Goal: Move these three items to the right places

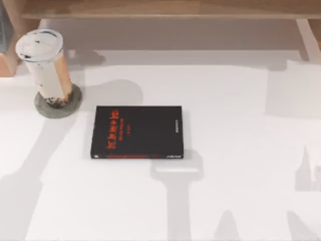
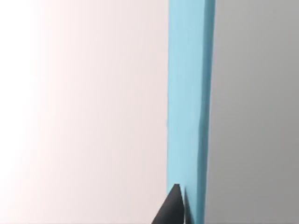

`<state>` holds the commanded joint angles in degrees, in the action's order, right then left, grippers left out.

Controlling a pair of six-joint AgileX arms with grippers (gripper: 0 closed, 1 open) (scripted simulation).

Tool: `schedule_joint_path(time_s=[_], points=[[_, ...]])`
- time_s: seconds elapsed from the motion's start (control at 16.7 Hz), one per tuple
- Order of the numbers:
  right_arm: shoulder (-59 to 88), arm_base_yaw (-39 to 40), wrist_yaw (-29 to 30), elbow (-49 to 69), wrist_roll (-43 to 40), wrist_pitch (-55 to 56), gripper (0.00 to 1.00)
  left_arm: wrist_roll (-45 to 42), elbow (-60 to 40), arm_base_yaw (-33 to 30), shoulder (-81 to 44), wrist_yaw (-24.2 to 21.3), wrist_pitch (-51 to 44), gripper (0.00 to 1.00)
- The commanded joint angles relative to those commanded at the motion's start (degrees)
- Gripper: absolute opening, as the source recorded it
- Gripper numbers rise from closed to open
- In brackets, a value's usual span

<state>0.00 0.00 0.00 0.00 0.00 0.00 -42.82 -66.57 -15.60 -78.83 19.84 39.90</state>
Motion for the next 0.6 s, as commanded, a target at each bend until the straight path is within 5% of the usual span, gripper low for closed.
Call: schedule_joint_path(time_s=[0.3,0.6], points=[[0.00,0.00,0.00,0.00,0.00,0.00,1.00,-11.60,11.41,-17.23,-2.63,10.62,-2.12,0.00],[0.00,0.00,0.00,0.00,0.00,0.00,1.00,-17.92,22.31,-28.99,-15.64,16.54,-6.52,0.00]])
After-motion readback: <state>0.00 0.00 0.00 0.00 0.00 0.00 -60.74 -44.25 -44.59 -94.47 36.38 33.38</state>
